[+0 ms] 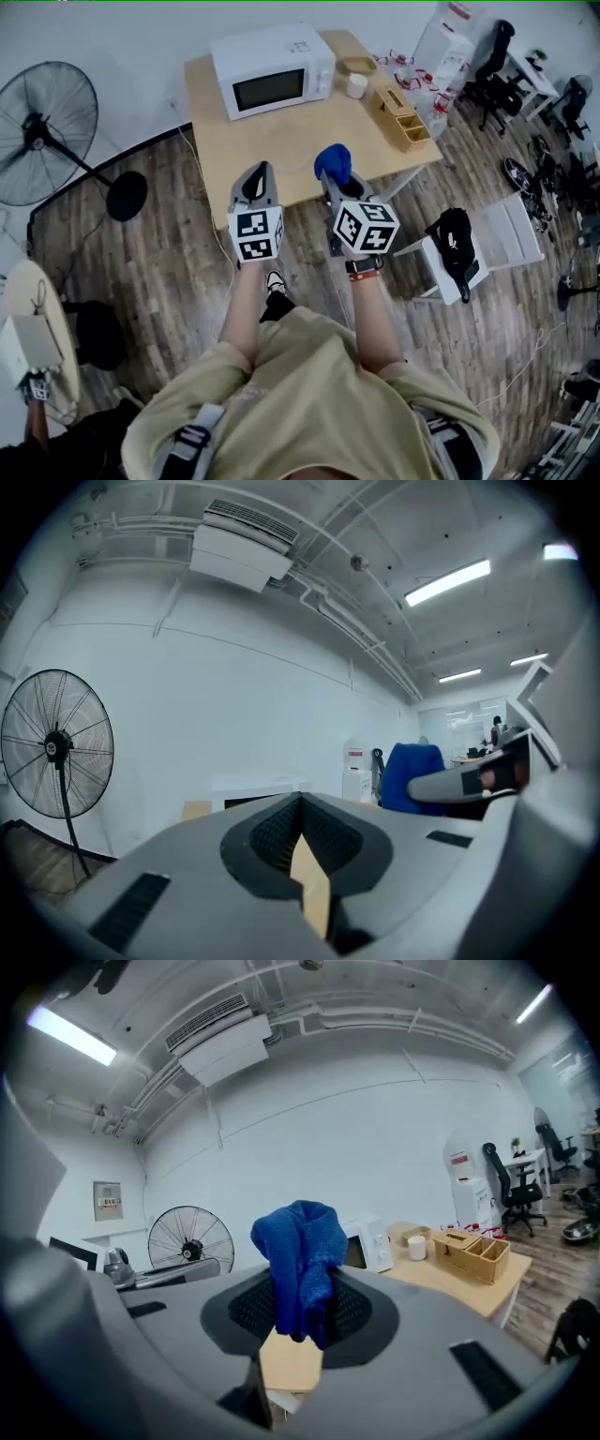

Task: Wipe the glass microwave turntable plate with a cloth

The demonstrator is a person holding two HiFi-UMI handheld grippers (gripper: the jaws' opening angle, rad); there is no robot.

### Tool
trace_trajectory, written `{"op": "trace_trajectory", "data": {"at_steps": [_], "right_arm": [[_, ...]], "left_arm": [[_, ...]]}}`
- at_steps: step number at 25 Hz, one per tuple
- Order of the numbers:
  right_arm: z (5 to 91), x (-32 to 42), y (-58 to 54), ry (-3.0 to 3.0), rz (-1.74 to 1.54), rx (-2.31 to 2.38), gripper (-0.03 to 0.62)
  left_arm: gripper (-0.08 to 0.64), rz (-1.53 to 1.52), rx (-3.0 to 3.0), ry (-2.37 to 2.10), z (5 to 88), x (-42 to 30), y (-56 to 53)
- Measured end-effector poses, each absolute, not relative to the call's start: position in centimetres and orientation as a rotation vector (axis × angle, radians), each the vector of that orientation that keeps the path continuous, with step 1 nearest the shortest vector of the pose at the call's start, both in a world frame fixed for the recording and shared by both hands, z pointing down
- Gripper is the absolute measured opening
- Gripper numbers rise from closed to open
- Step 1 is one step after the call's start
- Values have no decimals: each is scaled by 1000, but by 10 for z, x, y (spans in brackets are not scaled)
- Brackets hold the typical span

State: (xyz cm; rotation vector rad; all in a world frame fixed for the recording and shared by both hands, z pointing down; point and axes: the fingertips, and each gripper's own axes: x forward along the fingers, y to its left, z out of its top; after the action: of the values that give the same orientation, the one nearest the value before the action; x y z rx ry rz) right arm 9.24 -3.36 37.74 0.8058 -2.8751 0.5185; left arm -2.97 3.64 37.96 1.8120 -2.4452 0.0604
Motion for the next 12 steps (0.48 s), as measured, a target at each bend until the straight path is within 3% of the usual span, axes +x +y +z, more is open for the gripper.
{"op": "trace_trajectory", "data": {"at_steps": [12], "right_arm": [[391, -69, -84, -2847, 436, 724, 121]], "left_arm": [[18, 10, 1841, -2402, 395, -172, -7]]}}
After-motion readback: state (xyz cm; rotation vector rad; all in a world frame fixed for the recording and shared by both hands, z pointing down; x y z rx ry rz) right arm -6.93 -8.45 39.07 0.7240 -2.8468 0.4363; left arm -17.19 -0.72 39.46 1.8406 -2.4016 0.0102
